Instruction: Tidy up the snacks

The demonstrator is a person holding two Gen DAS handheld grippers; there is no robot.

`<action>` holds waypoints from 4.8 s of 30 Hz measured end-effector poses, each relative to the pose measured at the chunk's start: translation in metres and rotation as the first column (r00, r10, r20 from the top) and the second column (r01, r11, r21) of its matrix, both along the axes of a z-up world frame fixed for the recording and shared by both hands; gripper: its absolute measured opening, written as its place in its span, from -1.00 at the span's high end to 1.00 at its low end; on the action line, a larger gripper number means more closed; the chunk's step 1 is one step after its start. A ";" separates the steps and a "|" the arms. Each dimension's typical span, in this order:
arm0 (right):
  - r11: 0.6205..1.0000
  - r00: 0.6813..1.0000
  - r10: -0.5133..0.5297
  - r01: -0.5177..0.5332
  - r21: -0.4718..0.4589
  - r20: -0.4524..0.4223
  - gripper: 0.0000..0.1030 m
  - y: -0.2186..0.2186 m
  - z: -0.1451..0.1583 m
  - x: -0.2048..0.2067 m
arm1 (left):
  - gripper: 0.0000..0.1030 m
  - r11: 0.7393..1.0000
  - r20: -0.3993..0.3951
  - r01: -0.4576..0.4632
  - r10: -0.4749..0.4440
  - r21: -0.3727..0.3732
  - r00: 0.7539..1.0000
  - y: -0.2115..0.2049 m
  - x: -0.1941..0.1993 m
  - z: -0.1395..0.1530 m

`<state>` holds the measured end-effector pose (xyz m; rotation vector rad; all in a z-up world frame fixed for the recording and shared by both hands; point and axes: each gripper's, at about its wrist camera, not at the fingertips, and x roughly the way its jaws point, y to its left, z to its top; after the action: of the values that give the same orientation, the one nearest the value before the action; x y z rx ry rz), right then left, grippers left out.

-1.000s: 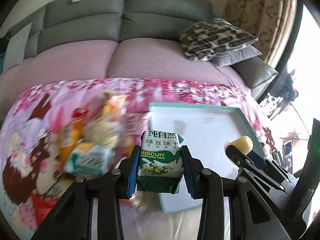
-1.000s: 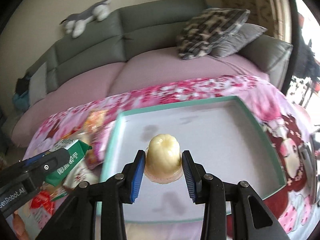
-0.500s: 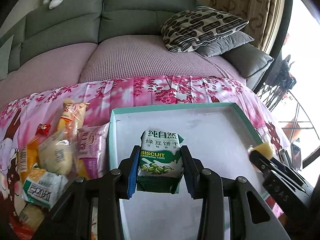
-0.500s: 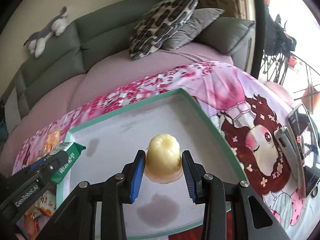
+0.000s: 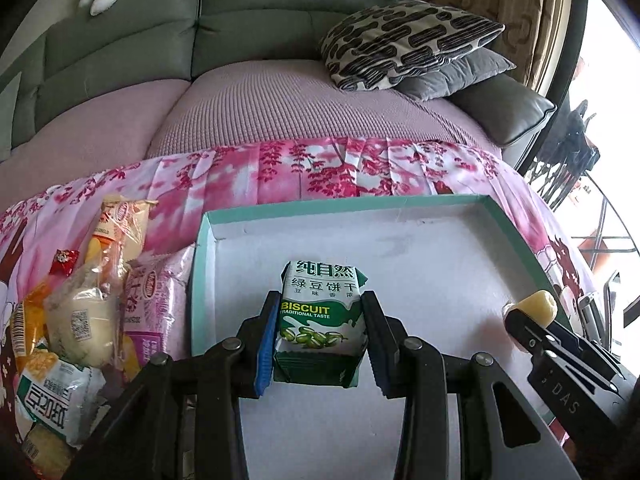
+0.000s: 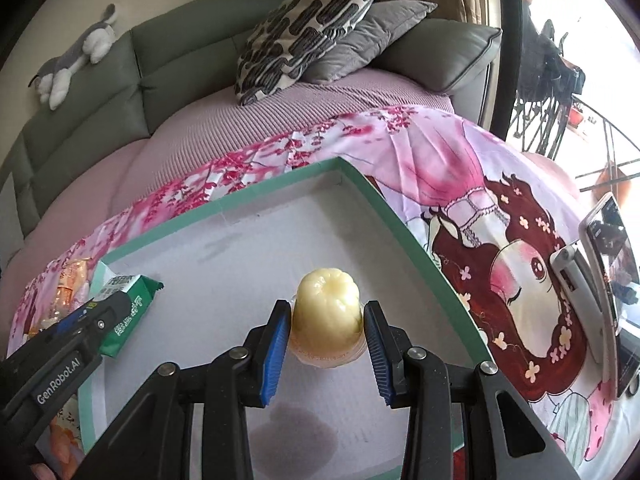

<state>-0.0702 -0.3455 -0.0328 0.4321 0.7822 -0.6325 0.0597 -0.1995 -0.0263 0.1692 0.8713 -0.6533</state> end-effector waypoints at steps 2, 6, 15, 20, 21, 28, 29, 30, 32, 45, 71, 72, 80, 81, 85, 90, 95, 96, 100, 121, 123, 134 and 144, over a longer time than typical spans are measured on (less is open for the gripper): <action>1.000 1.000 0.000 0.000 0.009 -0.028 0.22 0.000 -0.006 0.003 | 0.21 1.000 -0.010 0.003 -0.003 0.011 1.000 -0.001 0.001 -0.005; 1.000 0.998 0.002 -0.001 0.020 -0.061 0.22 0.000 -0.013 0.006 | 0.20 1.000 -0.042 0.001 -0.001 0.015 0.999 -0.001 0.003 -0.012; 1.000 0.997 0.005 -0.004 0.021 -0.072 0.22 0.002 -0.013 0.006 | 0.20 0.999 -0.064 0.000 0.003 0.039 0.998 -0.002 0.005 -0.017; 1.000 0.996 0.003 -0.003 0.005 -0.090 0.21 0.003 -0.014 0.007 | 0.19 0.997 -0.033 0.008 -0.005 0.078 0.999 -0.005 0.002 -0.010; 1.000 0.996 0.004 -0.004 0.005 -0.090 0.21 0.003 -0.013 0.007 | 0.17 0.997 -0.026 0.010 -0.008 0.079 1.000 -0.005 0.002 -0.009; 0.999 0.997 0.020 -0.022 -0.024 -0.073 0.12 0.008 -0.004 0.006 | -0.11 0.998 0.019 0.008 -0.010 0.069 1.000 -0.001 -0.003 0.014; 0.999 0.997 0.023 -0.025 -0.028 -0.069 0.10 0.009 -0.001 0.006 | -0.14 0.997 0.020 0.001 -0.002 0.072 1.000 0.000 -0.003 0.017; 0.999 0.997 0.025 -0.027 -0.030 -0.067 0.10 0.010 0.001 0.006 | -0.19 0.997 0.018 -0.004 0.003 0.073 1.000 0.001 -0.002 0.019; 0.999 0.998 0.032 -0.034 -0.037 -0.058 0.09 0.012 0.005 0.005 | -0.23 0.996 0.004 -0.029 0.029 0.085 1.000 0.004 0.000 0.022; 0.999 0.998 0.021 -0.023 -0.042 -0.065 -1.00 0.011 0.007 0.004 | -0.85 0.970 0.008 -0.160 0.161 0.183 0.987 0.015 0.011 0.015; 0.996 0.995 -0.023 0.015 -0.090 -0.096 -1.00 0.015 0.019 -0.006 | -0.97 0.964 0.063 -0.181 0.172 0.194 0.983 0.033 0.001 0.029; 0.996 0.995 -0.022 0.014 -0.093 -0.092 -1.00 0.016 0.021 -0.007 | -0.97 0.966 0.069 -0.180 0.170 0.186 0.983 0.036 -0.001 0.031; 0.996 0.995 0.047 -0.053 -0.069 -0.088 -1.00 0.033 0.025 -0.001 | -0.97 0.959 0.106 -0.251 0.238 0.134 0.965 0.080 -0.016 0.044; 0.996 0.994 0.056 -0.062 -0.071 -0.089 -1.00 0.037 0.026 0.000 | -0.97 0.957 0.099 -0.259 0.248 0.130 0.964 0.084 -0.016 0.045; 0.994 0.993 0.082 -0.087 -0.063 -0.083 -1.00 0.051 0.029 0.002 | -0.97 0.935 0.088 -0.335 0.326 0.113 0.941 0.115 -0.019 0.049; 0.990 0.988 0.140 -0.142 -0.025 -0.067 -1.00 0.072 0.033 0.007 | -0.97 0.889 0.099 -0.438 0.428 0.129 0.898 0.149 -0.024 0.051; 0.975 0.975 0.221 -0.221 0.003 -0.041 -1.00 0.099 0.037 0.014 | -0.97 0.850 0.085 -0.506 0.498 0.147 0.863 0.184 -0.028 0.052; 0.972 0.972 0.233 -0.234 -0.007 -0.038 -1.00 0.106 0.038 0.015 | -0.97 0.845 0.084 -0.514 0.508 0.149 0.858 0.191 -0.029 0.052; 0.955 0.956 0.294 -0.294 -0.032 -0.026 -1.00 0.132 0.044 0.022 | -0.97 0.813 0.093 -0.553 0.546 0.181 0.833 0.215 -0.031 0.053; 0.824 0.824 0.566 -0.566 0.023 -0.019 -1.00 0.253 0.033 0.054 | -0.97 0.658 -0.003 -0.740 0.747 0.139 0.665 0.351 -0.030 0.053; 0.817 0.816 0.577 -0.577 0.024 -0.029 -1.00 0.261 0.030 0.056 | -0.97 0.681 -0.030 -0.720 0.729 0.135 0.684 0.347 -0.029 0.048; 0.818 0.812 0.576 -0.574 0.048 -0.101 -1.00 0.264 0.008 0.066 | -0.97 0.792 -0.152 -0.587 0.609 0.167 0.779 0.304 -0.017 0.010; 0.856 0.849 0.516 -0.517 0.029 -0.115 -1.00 0.237 0.007 0.063 | -0.97 0.812 -0.213 -0.552 0.583 0.187 0.784 0.293 -0.010 -0.012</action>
<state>-0.0075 -0.1089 -0.0257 0.1630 0.9648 -0.1513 0.0494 0.0934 -0.0387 -0.0861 1.1514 -0.0486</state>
